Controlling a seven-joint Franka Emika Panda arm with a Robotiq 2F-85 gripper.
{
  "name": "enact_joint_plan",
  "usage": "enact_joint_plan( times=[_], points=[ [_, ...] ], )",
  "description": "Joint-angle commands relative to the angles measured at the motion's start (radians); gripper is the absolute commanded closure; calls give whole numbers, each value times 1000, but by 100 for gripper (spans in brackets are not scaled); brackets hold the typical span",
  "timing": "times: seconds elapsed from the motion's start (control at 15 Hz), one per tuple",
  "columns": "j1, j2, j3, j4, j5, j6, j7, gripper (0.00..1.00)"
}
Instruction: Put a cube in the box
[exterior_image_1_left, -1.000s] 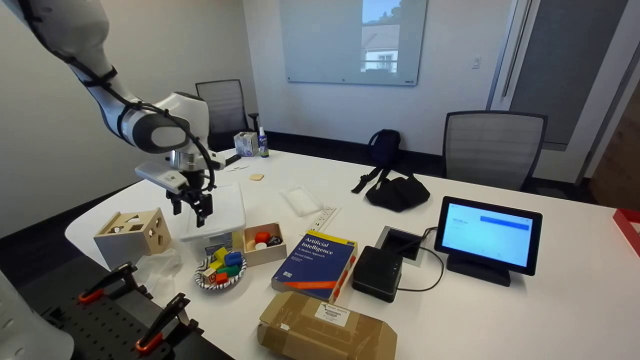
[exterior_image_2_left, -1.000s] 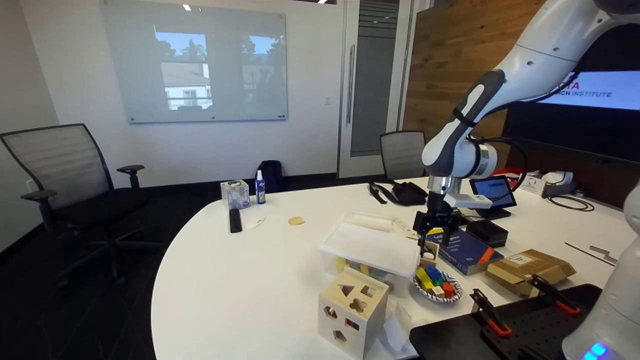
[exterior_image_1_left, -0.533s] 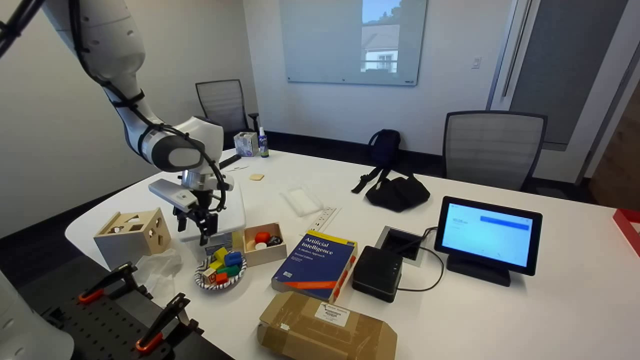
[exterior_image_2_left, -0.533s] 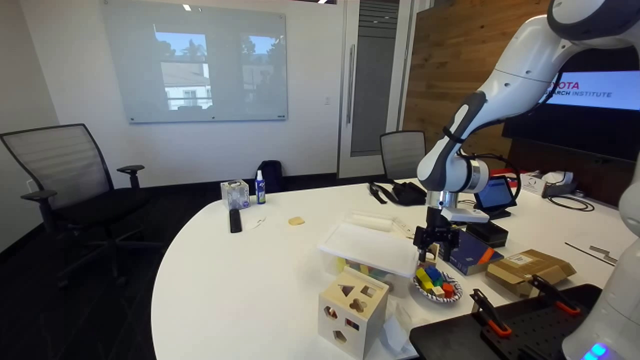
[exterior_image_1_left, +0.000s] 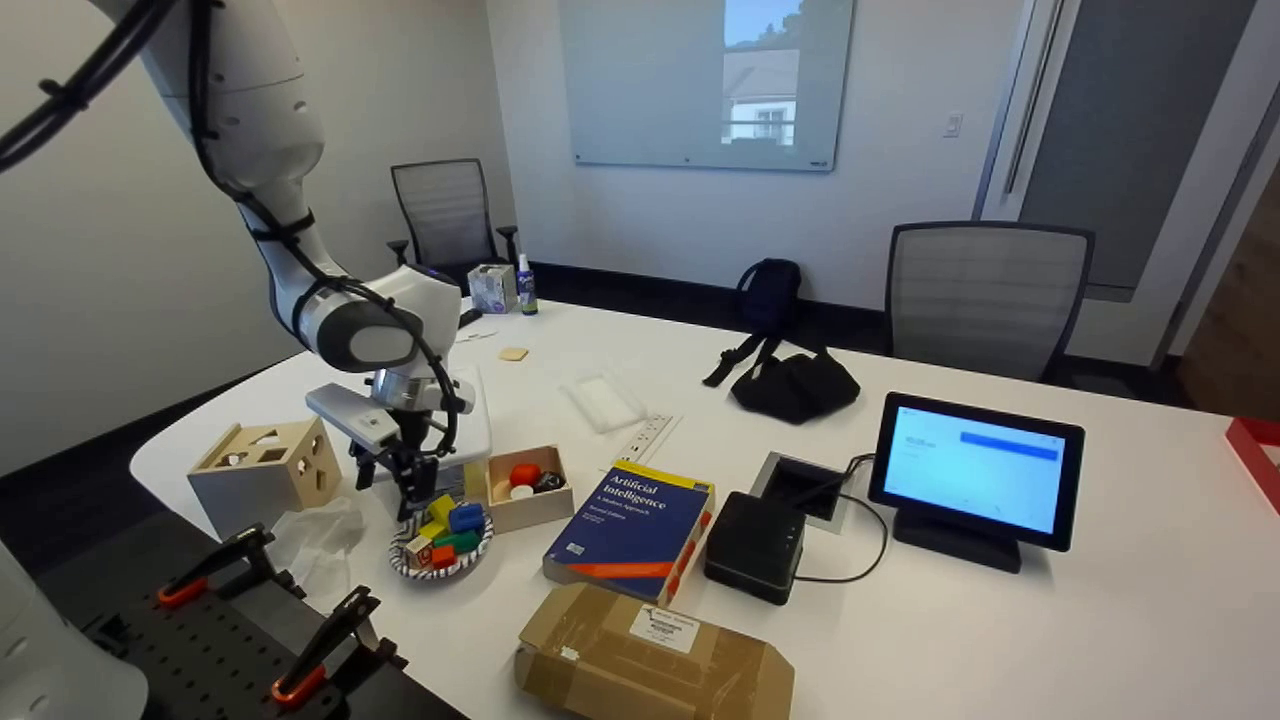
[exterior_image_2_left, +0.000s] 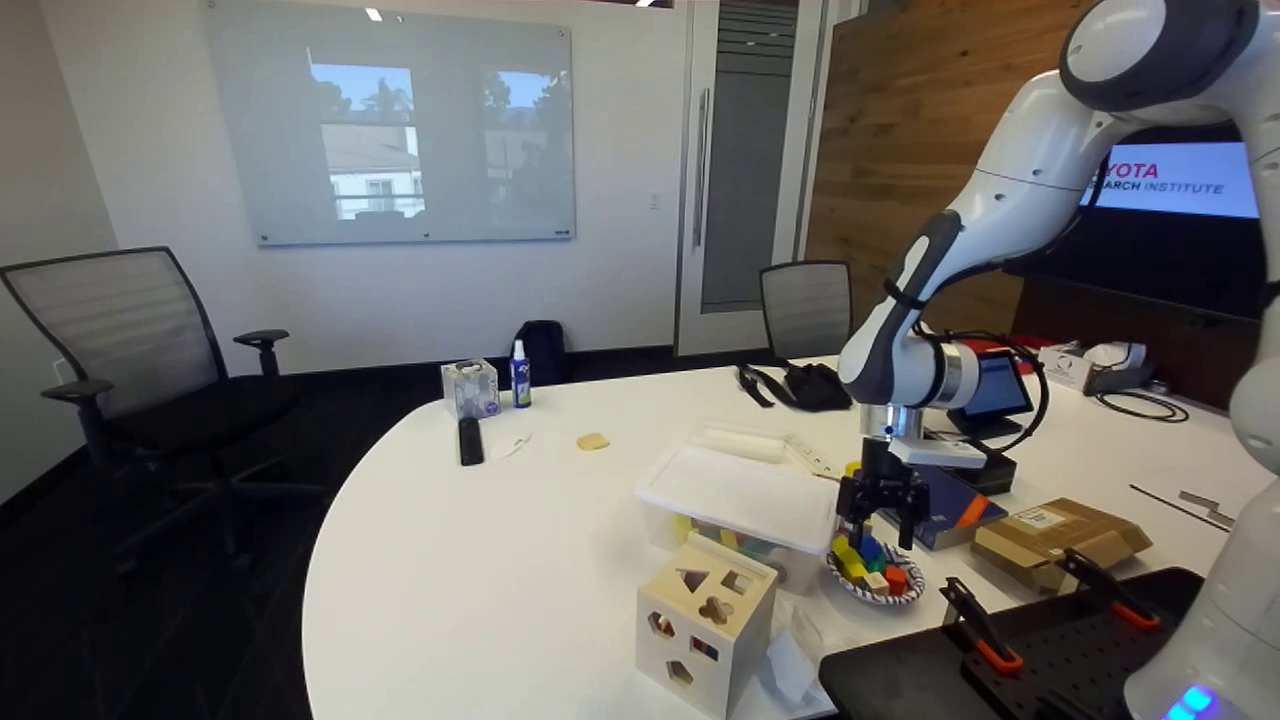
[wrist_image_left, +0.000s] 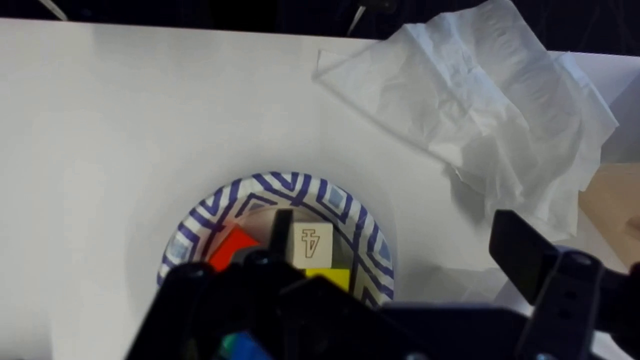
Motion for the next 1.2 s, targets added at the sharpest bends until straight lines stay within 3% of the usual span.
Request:
enact_joint_plan(
  times=[0.0, 0.53, 0.87, 1.13],
  points=[
    [-9, 59, 6, 39, -18, 35, 11, 0],
    [2, 173, -9, 84, -81, 178, 52, 0],
    [0, 200, -17, 101, -109, 187, 70, 0],
    [-41, 196, 9, 84, -93, 192, 53, 0]
  ],
)
